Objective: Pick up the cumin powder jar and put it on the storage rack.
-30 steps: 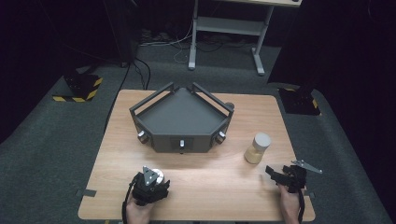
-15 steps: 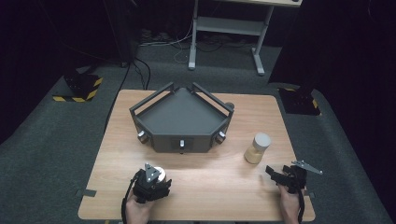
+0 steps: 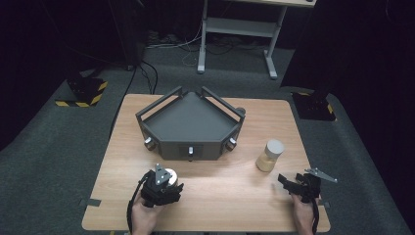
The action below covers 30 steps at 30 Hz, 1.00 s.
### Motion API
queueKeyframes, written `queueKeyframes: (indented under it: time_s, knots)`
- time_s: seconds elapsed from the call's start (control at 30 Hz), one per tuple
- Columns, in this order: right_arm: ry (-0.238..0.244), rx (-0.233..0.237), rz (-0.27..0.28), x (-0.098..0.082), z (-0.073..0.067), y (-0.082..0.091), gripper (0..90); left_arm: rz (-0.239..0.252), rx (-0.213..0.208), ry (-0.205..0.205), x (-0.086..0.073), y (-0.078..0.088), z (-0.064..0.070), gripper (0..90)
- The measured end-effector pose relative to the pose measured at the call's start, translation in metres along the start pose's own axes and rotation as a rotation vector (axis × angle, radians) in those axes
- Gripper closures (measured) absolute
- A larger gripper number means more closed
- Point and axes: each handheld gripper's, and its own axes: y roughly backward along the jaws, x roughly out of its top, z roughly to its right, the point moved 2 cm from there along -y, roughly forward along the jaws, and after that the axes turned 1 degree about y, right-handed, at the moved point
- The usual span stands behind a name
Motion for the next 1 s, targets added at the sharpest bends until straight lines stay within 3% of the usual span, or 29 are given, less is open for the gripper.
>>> queueKeyframes:
  time_s: [0.13, 0.17, 0.2, 0.23, 0.27, 0.3, 0.33, 0.5, 0.53, 0.57, 1.0]
  knots:
    - [-0.012, 0.001, 0.01, -0.002, 0.001, 0.001, 7.9, 0.018, -0.015, 0.027, 0.005, 0.003, 0.001, 31.6]
    - [-0.012, 0.001, 0.012, -0.002, 0.001, 0.001, 7.9, -0.116, -0.035, -0.149, 0.026, 0.013, -0.013, 31.6]
    - [-0.01, 0.001, 0.016, -0.002, 0.001, 0.001, 7.9, -0.007, -0.038, -0.006, 0.012, 0.007, -0.004, 31.6]
    - [-0.009, 0.002, 0.018, -0.003, 0.001, 0.001, 7.9, -0.195, -0.032, -0.256, 0.042, 0.017, -0.017, 31.6]
    - [-0.01, 0.002, 0.019, -0.003, 0.001, 0.002, 7.9, -0.159, -0.025, -0.213, 0.038, 0.016, -0.014, 31.6]
    - [-0.009, 0.002, 0.021, -0.003, 0.001, 0.002, 7.9, -0.183, -0.034, -0.236, 0.043, 0.017, -0.016, 31.6]
    - [-0.011, 0.001, 0.024, -0.004, 0.001, 0.002, 7.9, -0.097, -0.042, -0.12, 0.031, 0.013, -0.011, 31.6]
    - [-0.016, 0.003, 0.029, -0.005, 0.002, 0.003, 7.9, -0.101, -0.057, -0.119, 0.039, 0.014, -0.013, 31.6]
    - [-0.018, 0.003, 0.029, -0.005, 0.002, 0.003, 7.9, -0.075, -0.056, -0.095, 0.038, 0.012, -0.012, 31.6]
    - [-0.018, 0.004, 0.027, -0.004, 0.002, 0.002, 7.9, -0.098, -0.065, -0.112, 0.043, 0.014, -0.015, 31.6]
    - [-0.021, 0.006, 0.031, -0.005, 0.003, 0.003, 7.9, -0.078, -0.092, -0.141, 0.083, 0.011, -0.021, 31.6]
